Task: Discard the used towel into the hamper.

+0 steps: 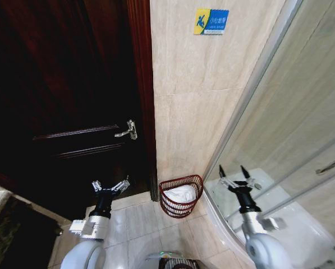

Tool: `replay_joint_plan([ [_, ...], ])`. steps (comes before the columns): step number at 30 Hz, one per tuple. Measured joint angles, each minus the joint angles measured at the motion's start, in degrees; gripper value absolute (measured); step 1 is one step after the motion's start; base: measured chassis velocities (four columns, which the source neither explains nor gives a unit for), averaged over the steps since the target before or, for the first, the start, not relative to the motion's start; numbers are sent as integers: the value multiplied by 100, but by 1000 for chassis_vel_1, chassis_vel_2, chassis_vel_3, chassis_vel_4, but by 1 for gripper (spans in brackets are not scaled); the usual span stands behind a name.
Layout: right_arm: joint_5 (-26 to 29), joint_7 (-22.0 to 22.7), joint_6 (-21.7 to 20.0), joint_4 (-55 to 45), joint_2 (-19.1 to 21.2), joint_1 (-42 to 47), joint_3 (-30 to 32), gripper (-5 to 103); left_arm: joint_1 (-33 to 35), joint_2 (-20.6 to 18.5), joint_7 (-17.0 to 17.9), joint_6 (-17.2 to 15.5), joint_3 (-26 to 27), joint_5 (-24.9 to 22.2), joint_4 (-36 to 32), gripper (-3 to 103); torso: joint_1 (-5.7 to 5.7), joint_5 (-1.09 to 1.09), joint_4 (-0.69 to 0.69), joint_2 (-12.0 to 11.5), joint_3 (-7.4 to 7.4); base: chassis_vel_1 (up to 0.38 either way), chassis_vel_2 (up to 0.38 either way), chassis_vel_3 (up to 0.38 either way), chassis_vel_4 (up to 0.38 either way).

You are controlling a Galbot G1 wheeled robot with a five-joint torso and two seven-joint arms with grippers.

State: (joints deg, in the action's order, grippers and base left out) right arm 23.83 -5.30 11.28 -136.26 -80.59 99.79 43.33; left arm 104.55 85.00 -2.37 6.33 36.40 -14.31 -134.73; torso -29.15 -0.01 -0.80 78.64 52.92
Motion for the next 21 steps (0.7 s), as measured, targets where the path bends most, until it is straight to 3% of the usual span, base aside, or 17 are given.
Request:
replay_joint_plan([
  [4, -264, 302, 33, -628, -199, 132, 44, 100, 0, 0, 0, 0, 0, 0, 0, 100, -1, 1, 0, 0, 0, 0, 0, 0, 0],
  [14, -797, 268, 346, -779, -415, 495, -90, 100, 0, 0, 0, 0, 0, 0, 0, 100, -1, 1, 0, 0, 0, 0, 0, 0, 0],
  [21, -611, 0, 623, -745, -446, 668, 318, 100, 0, 0, 0, 0, 0, 0, 0, 100, -1, 1, 0, 0, 0, 0, 0, 0, 0],
])
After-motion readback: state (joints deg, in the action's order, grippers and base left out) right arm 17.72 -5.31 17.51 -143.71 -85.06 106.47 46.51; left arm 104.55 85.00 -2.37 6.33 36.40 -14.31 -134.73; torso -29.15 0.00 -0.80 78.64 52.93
